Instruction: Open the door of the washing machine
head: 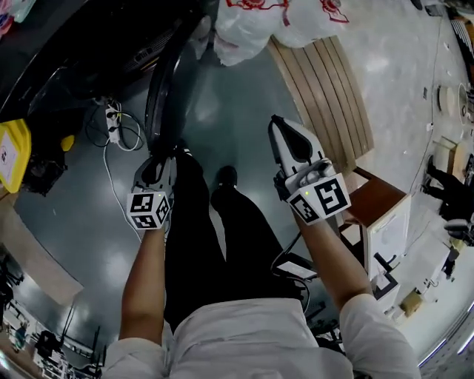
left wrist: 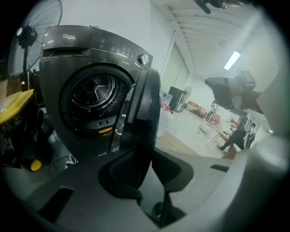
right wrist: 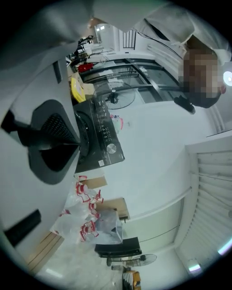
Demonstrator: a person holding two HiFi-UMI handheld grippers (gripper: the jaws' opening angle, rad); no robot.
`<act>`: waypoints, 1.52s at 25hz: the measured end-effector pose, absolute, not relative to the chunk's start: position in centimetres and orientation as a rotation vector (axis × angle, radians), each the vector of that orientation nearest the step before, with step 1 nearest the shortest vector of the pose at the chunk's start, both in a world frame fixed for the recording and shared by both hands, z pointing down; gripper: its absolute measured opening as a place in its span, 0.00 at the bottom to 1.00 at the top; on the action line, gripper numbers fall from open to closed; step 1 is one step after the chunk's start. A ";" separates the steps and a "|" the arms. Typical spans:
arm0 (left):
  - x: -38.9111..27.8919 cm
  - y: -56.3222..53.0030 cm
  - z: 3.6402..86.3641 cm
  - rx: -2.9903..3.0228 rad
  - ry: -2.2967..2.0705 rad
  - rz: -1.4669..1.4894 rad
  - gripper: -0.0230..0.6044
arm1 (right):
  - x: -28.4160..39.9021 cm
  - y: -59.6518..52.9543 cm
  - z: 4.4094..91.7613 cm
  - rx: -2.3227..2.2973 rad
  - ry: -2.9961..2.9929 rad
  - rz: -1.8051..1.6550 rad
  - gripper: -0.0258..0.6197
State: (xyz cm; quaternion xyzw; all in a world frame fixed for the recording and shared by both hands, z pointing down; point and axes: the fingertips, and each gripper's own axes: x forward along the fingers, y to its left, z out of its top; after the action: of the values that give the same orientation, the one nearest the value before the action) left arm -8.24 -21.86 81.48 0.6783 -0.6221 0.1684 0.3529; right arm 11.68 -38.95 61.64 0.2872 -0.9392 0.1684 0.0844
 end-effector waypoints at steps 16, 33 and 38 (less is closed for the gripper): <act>8.4 -25.6 82.0 1.646 -1.563 0.353 0.22 | 25.7 -35.0 64.1 1.135 -2.660 0.465 0.09; 28.2 -39.3 79.7 1.931 -1.040 0.205 0.20 | 37.9 -32.6 63.8 1.485 -2.504 0.510 0.09; 25.8 -38.1 74.3 2.121 -0.959 0.089 0.10 | 36.7 -31.3 63.5 1.429 -2.527 0.541 0.09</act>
State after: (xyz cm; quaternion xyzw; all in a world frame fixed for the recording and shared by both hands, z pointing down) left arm 25.83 -38.12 74.26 0.8365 -0.3783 0.0351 0.3948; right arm 36.73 -31.35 63.52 0.4817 -0.8520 0.1824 0.0942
